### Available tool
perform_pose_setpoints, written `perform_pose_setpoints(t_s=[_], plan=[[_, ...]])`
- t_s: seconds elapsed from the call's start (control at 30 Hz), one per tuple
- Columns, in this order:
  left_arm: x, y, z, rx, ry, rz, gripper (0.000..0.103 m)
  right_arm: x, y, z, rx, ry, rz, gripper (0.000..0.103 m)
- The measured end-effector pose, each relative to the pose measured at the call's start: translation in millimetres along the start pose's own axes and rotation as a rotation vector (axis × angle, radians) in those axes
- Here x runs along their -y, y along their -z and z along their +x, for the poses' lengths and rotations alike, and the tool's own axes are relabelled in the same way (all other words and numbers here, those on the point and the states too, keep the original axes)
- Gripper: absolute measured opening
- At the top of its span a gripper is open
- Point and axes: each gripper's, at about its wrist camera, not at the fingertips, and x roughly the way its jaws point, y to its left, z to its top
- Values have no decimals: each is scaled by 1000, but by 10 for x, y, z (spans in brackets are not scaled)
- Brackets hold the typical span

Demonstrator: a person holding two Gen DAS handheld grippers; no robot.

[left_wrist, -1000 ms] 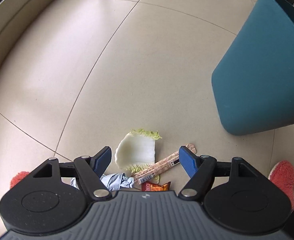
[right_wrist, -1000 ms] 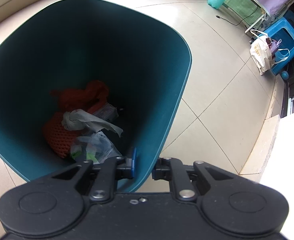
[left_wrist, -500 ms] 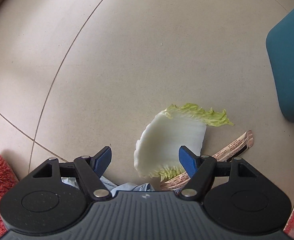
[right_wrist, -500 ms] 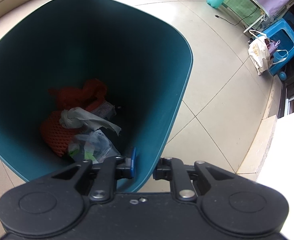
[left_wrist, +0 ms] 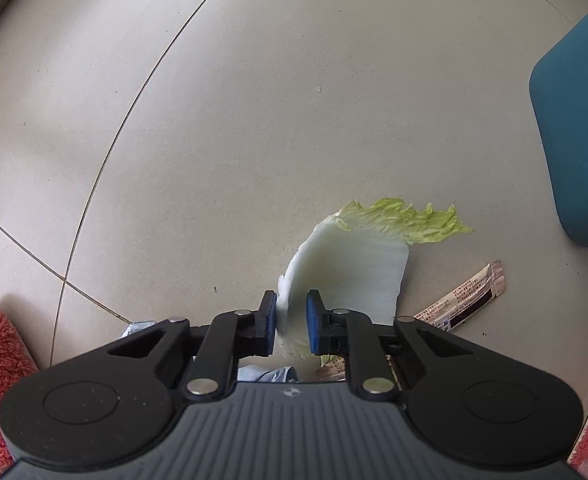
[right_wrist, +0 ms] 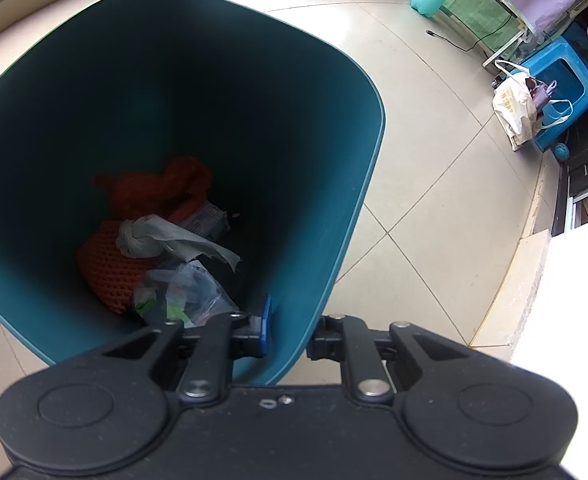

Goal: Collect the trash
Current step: 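Lift the cabbage leaf into the teal wastebasket with the left gripper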

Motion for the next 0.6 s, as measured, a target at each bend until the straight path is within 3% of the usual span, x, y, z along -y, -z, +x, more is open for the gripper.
perform_pose_setpoints(t_s=[0.33,0.6], plan=[[375,-6,-403,62,-166,54,7,-3,35,-21,26,8,0,16],[426,-52,-1080,165,-206,-7,7,4,54,-38,40,9,0,16]])
